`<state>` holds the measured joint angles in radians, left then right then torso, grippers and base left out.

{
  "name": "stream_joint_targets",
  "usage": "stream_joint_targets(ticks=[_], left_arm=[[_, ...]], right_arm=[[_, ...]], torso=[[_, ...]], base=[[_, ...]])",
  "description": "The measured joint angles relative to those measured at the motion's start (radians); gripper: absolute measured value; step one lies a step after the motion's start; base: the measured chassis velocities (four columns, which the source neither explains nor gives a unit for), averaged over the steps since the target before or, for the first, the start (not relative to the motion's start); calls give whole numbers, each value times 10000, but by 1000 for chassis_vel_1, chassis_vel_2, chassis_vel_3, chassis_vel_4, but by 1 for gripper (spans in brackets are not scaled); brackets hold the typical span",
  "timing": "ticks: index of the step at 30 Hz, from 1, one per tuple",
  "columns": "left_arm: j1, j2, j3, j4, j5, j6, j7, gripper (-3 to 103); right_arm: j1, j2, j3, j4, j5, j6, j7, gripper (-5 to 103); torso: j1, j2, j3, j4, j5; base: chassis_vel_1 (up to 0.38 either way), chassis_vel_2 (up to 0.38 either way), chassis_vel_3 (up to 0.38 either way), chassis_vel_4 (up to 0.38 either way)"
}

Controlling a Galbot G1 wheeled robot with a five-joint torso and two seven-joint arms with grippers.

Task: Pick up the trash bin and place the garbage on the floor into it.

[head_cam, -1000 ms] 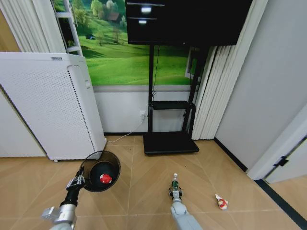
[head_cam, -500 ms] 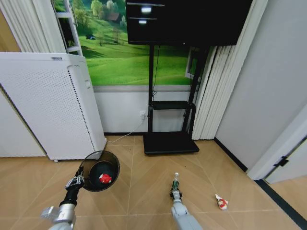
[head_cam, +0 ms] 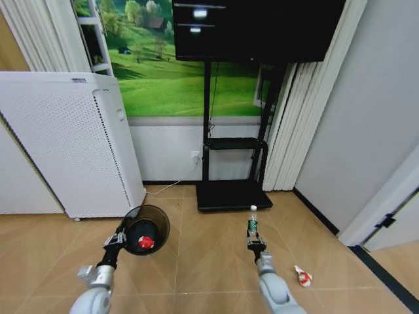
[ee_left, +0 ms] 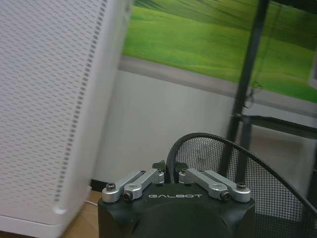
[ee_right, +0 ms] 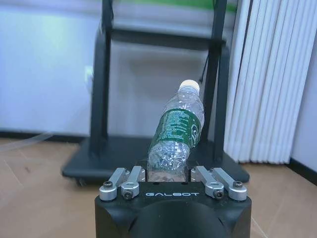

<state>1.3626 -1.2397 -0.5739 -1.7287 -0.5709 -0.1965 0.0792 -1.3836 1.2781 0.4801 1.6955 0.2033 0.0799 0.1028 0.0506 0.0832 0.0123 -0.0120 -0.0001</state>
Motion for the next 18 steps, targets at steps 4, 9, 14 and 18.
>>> stream_joint_targets(ticks=[4, 9, 14, 18], left_arm=[[-194, 174, 770, 63, 149, -2, 46, 7], [-434, 370, 1675, 162, 373, -6, 238, 7], [-733, 559, 3582, 330, 912, -6, 912, 7], [-932, 410, 4158, 506, 1634, -213, 1333, 7]], right_arm=[[-755, -129, 441, 788, 46, 516, -638, 35], [-1540, -159, 1032, 1520, -405, 1302, -1204, 35], [-2570, -55, 1351, 1905, -276, 2845, -3201, 35], [-2854, -80, 1048, 1803, -304, 3582, -4144, 35]], torso=[[0, -1, 1, 1, 1], [0, 0, 0, 18, 5], [0, -1, 0, 11, 1], [0, 0, 0, 8, 0]], base=[[0, 0, 0, 0], [0, 0, 0, 0], [0, 0, 0, 0], [0, 0, 0, 0]])
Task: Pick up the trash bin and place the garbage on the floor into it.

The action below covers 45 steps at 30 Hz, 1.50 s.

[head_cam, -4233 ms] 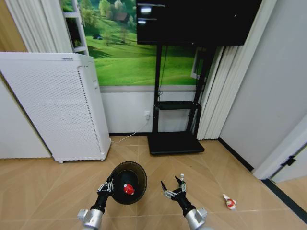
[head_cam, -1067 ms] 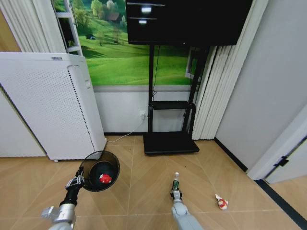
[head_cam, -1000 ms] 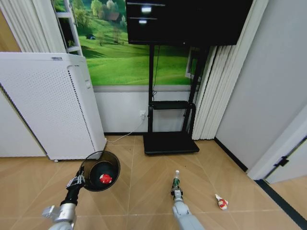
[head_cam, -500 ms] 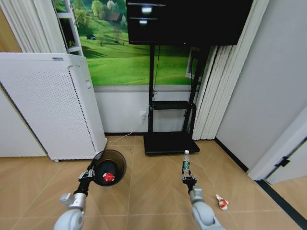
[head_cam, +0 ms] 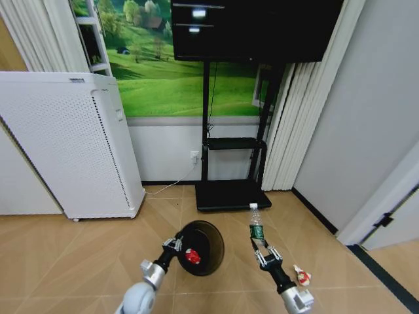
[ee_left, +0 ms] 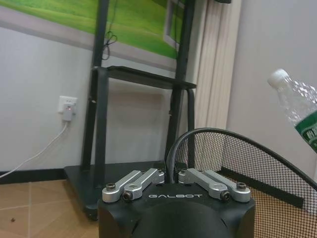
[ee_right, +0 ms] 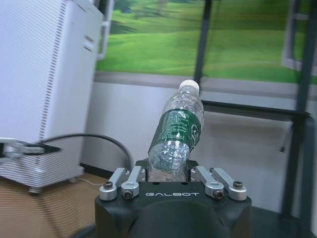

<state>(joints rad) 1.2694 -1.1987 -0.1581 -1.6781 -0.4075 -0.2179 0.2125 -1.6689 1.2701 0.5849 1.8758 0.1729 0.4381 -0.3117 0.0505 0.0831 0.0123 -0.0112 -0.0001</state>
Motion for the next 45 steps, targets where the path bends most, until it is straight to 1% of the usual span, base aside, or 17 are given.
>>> stream_joint_targets(ticks=[4, 5, 7, 9, 12, 14, 19, 22, 25, 30, 37, 38, 39, 40, 41, 44, 45], left_arm=[[-188, -31, 49, 99, -13, -70, 40, 7], [-188, -31, 49, 99, -13, -70, 40, 7], [-333, -40, 30, 361, -88, -90, 42, 7], [-381, -66, 14, 467, -99, -108, 49, 7], [-665, -435, -120, 1012, -142, -197, 273, 7], [-719, -581, -164, 1161, -163, -221, 333, 7], [-642, -717, -84, 1064, -447, -154, 462, 7], [-345, -657, 23, 658, -767, 24, 762, 7], [-174, -565, 22, 501, -800, 34, 929, 7], [69, -358, -104, 312, -820, 20, 1035, 7], [76, -283, -189, 229, -887, 14, 1052, 7], [61, -283, -211, 210, -915, 14, 1053, 7], [46, -285, -223, 200, -942, 14, 1053, 7], [43, -288, -223, 199, -947, 14, 1053, 7], [43, -288, -223, 199, -947, 14, 1053, 7], [51, -347, -216, 198, -942, 14, 1052, 7], [51, -347, -216, 198, -942, 14, 1052, 7]], right_arm=[[-228, 32, -153, -35, -44, 492, -618, 35], [-228, 32, -153, -35, -44, 492, -618, 35], [-471, 35, -275, 47, -29, 784, -1027, 35], [-521, 28, -308, 97, -14, 831, -1106, 35], [-696, -52, -587, 224, -84, 1001, -1677, 35], [-657, -74, -692, 133, -245, 1084, -1791, 35], [-484, -307, -1094, -35, -405, 1114, -1836, 35], [-205, -767, -1455, -251, -632, 1106, -1811, 35], [31, -876, -1589, -425, -773, 1098, -1765, 35], [291, -799, -1691, -623, -930, 1039, -1401, 35], [270, -793, -1702, -688, -1060, 1004, -1198, 33], [255, -793, -1701, -706, -1066, 1004, -1174, 44], [241, -797, -1698, -717, -1066, 1006, -1157, 44], [230, -807, -1689, -718, -1066, 1011, -1152, 50], [230, -807, -1689, -718, -1066, 1011, -1152, 50], [198, -830, -1648, -694, -1053, 1033, -1135, 65], [198, -830, -1648, -694, -1053, 1033, -1135, 65]], torso=[[0, 0, -1, 2, 2], [0, 0, -1, 2, 2], [0, 0, 0, 1, 3], [0, -1, 0, 1, 3], [0, -1, 0, 0, 1], [0, -2, 0, 0, 0], [1, -2, 1, 1, 1], [1, -2, 1, 0, 0], [0, -2, 1, 1, 1], [1, -2, 1, 2, 2], [1, -1, 1, 0, 1], [1, -2, 1, 0, 0], [1, -1, 1, 0, 1], [1, -1, 1, 0, 1], [1, -1, 1, 0, 1], [1, -2, 1, 0, 1], [1, -2, 1, 0, 1]], base=[[0, 0, 0, 0], [0, 0, 0, 0], [0, 0, 0, 0], [0, 0, 0, 0], [0, 0, 0, 0], [0, 0, 0, 0], [0, 0, 0, 0], [0, 0, 0, 0], [0, 0, 0, 0], [0, 0, 0, 0], [0, 0, 0, 0], [0, 0, 0, 0], [0, 0, 0, 0], [0, 0, 0, 0], [0, 0, 0, 0], [0, 0, 0, 0], [0, 0, 0, 0]])
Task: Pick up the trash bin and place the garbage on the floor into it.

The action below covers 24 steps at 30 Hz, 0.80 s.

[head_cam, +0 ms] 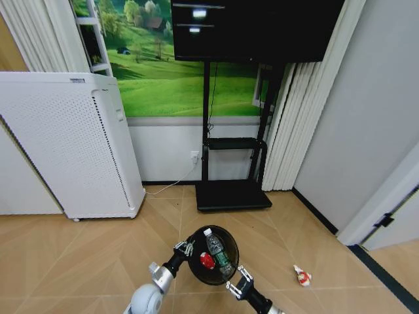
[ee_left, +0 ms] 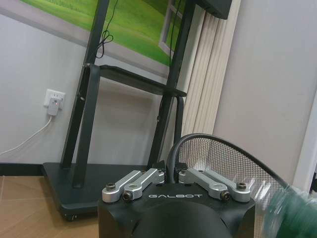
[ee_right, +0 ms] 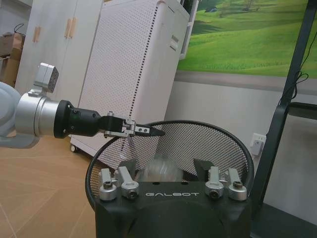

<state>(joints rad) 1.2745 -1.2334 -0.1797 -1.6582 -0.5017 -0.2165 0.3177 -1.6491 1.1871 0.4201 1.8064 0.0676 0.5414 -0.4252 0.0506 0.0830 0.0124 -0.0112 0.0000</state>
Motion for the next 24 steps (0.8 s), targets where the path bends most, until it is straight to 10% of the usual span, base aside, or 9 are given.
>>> stream_joint_targets(ticks=[9, 17, 24], left_arm=[[157, -364, -577, 206, 90, -93, -313, 7], [443, -496, -1832, 215, -390, -131, -570, 7], [534, 195, -2251, -441, -1168, -25, -668, 7]], right_arm=[[-119, -17, 216, 330, 602, 130, 268, 99], [141, -265, 868, 942, 2400, -880, 915, 100], [1531, -423, 1621, -473, 2691, -2515, 3196, 100]], torso=[[0, 0, 0, 0, 0], [0, 0, 0, 6, -2], [1, 0, 0, -3, 2]], base=[[0, 0, 0, 0], [0, 0, 0, 0], [0, 0, 0, 0]])
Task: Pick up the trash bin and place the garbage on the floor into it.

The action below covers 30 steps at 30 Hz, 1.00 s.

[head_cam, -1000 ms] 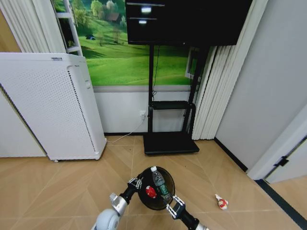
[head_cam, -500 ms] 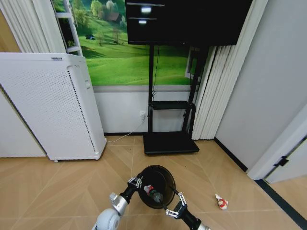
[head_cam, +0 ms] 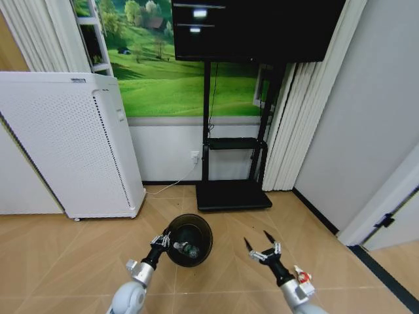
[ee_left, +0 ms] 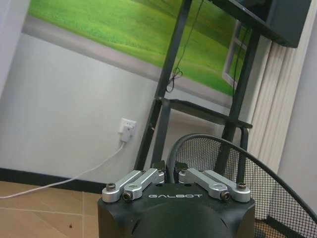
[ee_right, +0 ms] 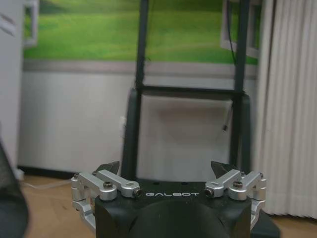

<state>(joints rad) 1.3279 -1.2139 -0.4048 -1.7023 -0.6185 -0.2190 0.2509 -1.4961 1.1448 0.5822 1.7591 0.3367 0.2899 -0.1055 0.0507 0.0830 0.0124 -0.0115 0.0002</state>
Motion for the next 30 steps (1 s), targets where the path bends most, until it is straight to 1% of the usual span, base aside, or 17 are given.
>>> stream_joint_targets(ticks=[1, 3, 7, 8, 13, 15, 16, 19, 21, 22, 23, 25, 26, 27, 28, 29, 30], left_arm=[[0, 0, 0, 0, 0, 0, 0, 7], [432, -142, -389, -372, -72, -3, -14, 7], [754, -243, -591, -534, -58, -21, 53, 7], [868, -295, -653, -555, -15, -38, 104, 7], [1075, -527, -832, -552, 116, -101, 180, 7], [1125, -649, -852, -546, 196, -104, 197, 7], [1125, -666, -850, -545, 209, -104, 203, 7], [1120, -677, -849, -546, 218, -104, 203, 7], [1084, -680, -845, -546, 223, -103, 187, 7], [1084, -680, -845, -546, 223, -103, 187, 7], [1080, -682, -853, -551, 222, -98, 169, 7], [1091, -695, -875, -604, 213, -76, 152, 7], [1091, -695, -875, -604, 213, -76, 152, 7], [1107, -702, -889, -627, 209, -70, 151, 7], [1143, -714, -958, -650, 202, -66, 146, 7], [1143, -714, -958, -650, 202, -66, 146, 7], [1170, -728, -1022, -653, 191, -66, 142, 7]], right_arm=[[0, 0, 0, 0, 0, 0, 0, 100], [461, -280, -140, -595, -385, -218, 138, 100], [579, -432, -290, -797, -462, -307, 21, 100], [576, -443, -369, -828, -489, -321, -57, 100], [475, -222, -547, -992, -649, -289, -163, 100], [379, -54, -583, -1170, -848, -143, -198, 100], [360, -26, -586, -1217, -866, -114, -206, 100], [351, 17, -590, -1294, -876, -67, -245, 100], [398, 59, -593, -1490, -875, -21, -269, 100], [398, 59, -593, -1490, -875, -21, -269, 100], [460, 86, -619, -1623, -868, -12, -258, 100], [614, 137, -680, -1865, -855, -46, -92, 100], [614, 137, -680, -1865, -855, -46, -92, 100], [712, 158, -718, -1971, -847, -164, 112, 100], [863, 197, -797, -2162, -771, -518, 472, 100], [863, 197, -797, -2162, -771, -518, 472, 100], [1007, 241, -863, -2340, -700, -892, 806, 100]], torso=[[0, 0, 0, 0, 0], [0, 1, 0, 10, -1], [0, 2, 0, 9, -1], [0, 2, 0, 6, -3], [0, 2, 0, 4, -2], [-1, 2, 0, 1, -7], [-1, 2, 0, -1, -4], [-1, 2, 0, 5, 5], [-1, 2, 0, 4, -9], [-1, 2, 0, 4, -9], [-1, 2, -1, 4, 4], [-1, 2, 0, -1, -9], [-1, 2, 0, -1, -9], [-1, 1, -1, 3, -7], [0, 2, -1, 2, 5], [0, 2, -1, 2, 5], [0, 2, 0, 3, -6]], base=[[0, 0, 0, 0], [0, 0, 0, 0], [0, 0, 0, 0], [0, 0, 0, 0], [-31, -24, 27, 31], [-89, -81, 90, 102], [-136, -127, 111, 122], [-136, -146, 132, 160], [-200, -193, 225, 197], [-220, -193, 229, 205], [-239, -232, 229, 208], [-254, -232, 243, 221], [-268, -232, 243, 234], [-268, -258, 249, 234], [-262, -227, 259, 255], [-262, -227, 259, 255], [-240, -227, 252, 218]])
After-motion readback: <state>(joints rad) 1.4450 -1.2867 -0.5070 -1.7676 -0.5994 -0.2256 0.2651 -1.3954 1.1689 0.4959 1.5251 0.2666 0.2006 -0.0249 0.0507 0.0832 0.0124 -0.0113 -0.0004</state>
